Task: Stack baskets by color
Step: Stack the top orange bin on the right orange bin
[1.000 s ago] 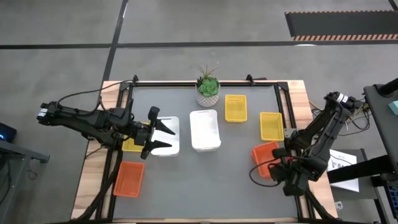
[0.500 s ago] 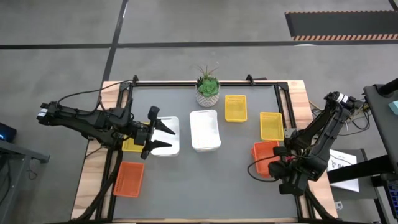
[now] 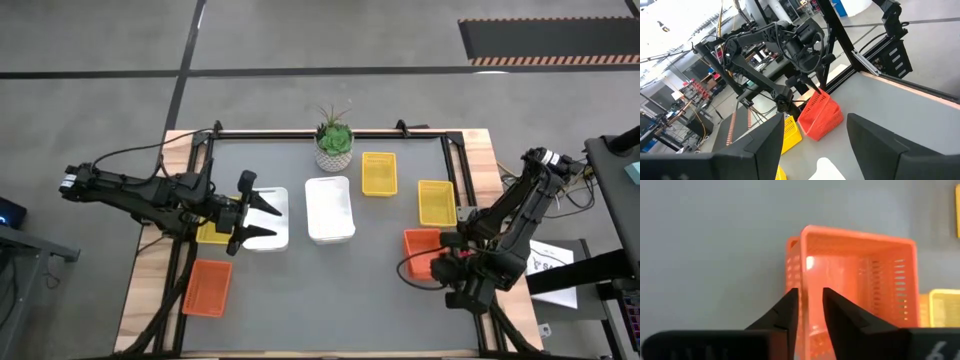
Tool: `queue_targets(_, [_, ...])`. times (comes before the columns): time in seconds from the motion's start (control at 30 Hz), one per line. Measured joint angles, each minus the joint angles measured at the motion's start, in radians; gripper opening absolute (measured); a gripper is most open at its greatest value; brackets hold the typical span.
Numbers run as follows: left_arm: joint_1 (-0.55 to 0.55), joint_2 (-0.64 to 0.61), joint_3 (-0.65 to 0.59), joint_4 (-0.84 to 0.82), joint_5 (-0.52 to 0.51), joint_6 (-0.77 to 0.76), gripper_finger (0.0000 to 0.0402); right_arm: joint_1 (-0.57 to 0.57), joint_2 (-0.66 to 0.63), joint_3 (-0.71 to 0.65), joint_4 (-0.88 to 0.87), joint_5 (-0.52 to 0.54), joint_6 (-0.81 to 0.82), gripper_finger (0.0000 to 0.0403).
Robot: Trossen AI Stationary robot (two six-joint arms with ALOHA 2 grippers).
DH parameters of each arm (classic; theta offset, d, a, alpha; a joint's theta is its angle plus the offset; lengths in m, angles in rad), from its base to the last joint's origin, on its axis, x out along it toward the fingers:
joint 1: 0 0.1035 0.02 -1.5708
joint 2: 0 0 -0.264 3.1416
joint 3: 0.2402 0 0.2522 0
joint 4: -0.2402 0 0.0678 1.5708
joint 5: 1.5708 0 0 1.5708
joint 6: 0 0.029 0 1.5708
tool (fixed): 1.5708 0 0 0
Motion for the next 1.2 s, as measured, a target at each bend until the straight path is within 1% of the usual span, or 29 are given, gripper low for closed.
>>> queue_targets(0.17, [0.0,0.0,0.0,0.0,0.0,0.0,0.0201,0.0,-0.008,0.0,-0.001,-0.08,0.009,0.0115])
queue_targets(0.3, [0.0,0.0,0.0,0.0,0.0,0.0,0.0201,0.0,-0.008,0.021,-0.013,-0.085,0.031,0.0127])
queue_targets(0.43, [-0.001,0.0,0.0,0.0,0.0,0.0,0.0201,0.0,-0.009,0.063,-0.016,-0.085,0.026,0.0128])
queue_targets(0.5, [-0.001,0.0,0.0,0.0,0.0,0.0,0.0201,0.0,-0.01,0.083,-0.016,-0.082,0.026,0.0121])
queue_targets(0.6, [-0.001,0.0,0.0,0.0,0.0,0.0,0.0201,0.0,-0.009,0.095,-0.016,-0.075,0.022,0.0099])
queue_targets(0.8, [-0.001,0.0,-0.014,0.0,0.001,0.0,0.0201,0.0,-0.009,0.076,-0.015,-0.07,-0.009,0.0023])
queue_targets(0.83, [-0.001,0.0,-0.016,0.0,0.0,0.0,0.0201,0.0,-0.009,0.068,-0.014,-0.056,-0.015,0.0016])
queue_targets(0.97, [0.0,0.0,-0.028,0.001,-0.013,0.0,0.0201,-0.001,-0.009,0.026,-0.011,0.004,-0.014,0.0011])
queue_targets(1.2, [0.0,0.001,-0.031,0.001,-0.016,0.0,0.0201,-0.01,-0.009,-0.077,0.075,0.006,-0.005,0.0009])
